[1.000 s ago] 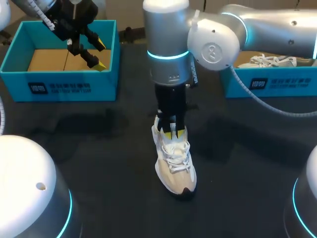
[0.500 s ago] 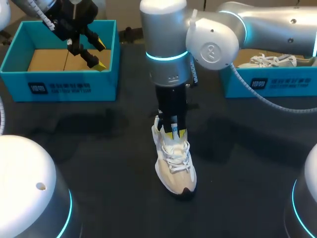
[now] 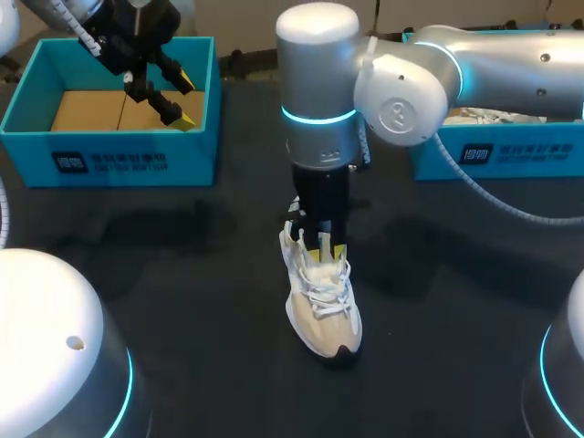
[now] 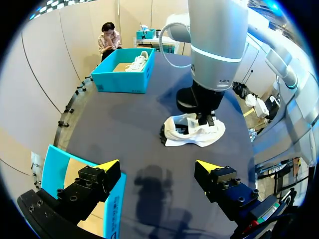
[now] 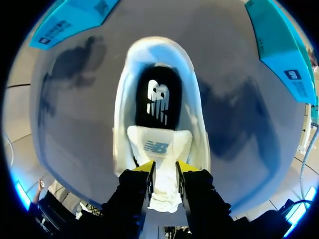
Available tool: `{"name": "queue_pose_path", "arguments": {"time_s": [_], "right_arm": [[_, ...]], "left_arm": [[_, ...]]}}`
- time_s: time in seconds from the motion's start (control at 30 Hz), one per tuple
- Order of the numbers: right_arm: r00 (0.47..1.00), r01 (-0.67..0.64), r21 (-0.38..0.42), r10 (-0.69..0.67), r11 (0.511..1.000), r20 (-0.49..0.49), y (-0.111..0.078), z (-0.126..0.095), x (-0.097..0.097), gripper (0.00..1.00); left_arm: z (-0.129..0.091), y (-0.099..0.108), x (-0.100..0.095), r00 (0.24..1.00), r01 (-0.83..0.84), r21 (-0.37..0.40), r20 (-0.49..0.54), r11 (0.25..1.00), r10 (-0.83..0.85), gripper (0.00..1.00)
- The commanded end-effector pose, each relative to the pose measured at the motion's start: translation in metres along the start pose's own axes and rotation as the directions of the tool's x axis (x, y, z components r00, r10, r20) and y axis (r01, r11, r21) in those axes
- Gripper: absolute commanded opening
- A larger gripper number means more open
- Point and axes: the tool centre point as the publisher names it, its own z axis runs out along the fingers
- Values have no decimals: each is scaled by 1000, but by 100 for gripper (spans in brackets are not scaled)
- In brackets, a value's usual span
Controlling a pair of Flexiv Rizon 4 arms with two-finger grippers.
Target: Take the shoe out of the shoebox, open the shoe tongue, remove and reinsert the insole, then place the shoe into the shoebox
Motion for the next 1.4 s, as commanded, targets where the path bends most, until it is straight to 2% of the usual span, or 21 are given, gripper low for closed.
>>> {"name": "queue_pose_path", "arguments": {"time_s": [0.03, 0.43, 0.47, 0.5, 1.07, 1.13, 1.17, 1.33, 1.4], "right_arm": [[1000, 17, -48, -17, 999, -6, -9, -12, -6, 31], [970, 242, -163, -235, 956, 66, 12, -45, -22, 49], [967, 251, -170, -241, 953, 78, 13, -48, -23, 62], [968, 250, -199, -237, 948, 85, 14, -50, -25, 98], [968, 250, -199, -237, 948, 85, 14, -50, -25, 100], [920, 390, -209, -366, 897, 142, 15, -54, -22, 100], [892, 449, -183, -426, 875, 151, 17, -55, -19, 100], [783, 619, -131, -599, 774, 167, 24, -58, -14, 100], [724, 688, -114, -669, 716, 169, 30, -58, -11, 100]], "left_arm": [[0, -1, 0, 1000, 1, -4, 0, 1000, -1, 100], [0, -1, 0, 1000, 1, -4, 0, 1000, -1, 100], [0, -1, 0, 1000, 1, -4, 0, 1000, -1, 100], [0, -1, 0, 1000, 1, -4, 0, 1000, -1, 100], [0, -1, 0, 1000, 1, -4, 0, 1000, -1, 100], [0, -1, 0, 1000, 1, -4, 0, 1000, -1, 100], [0, -1, 0, 1000, 1, -4, 0, 1000, -1, 100], [0, -1, 0, 1000, 1, -4, 0, 1000, -1, 100], [0, -1, 0, 1000, 1, -4, 0, 1000, -1, 100]]}}
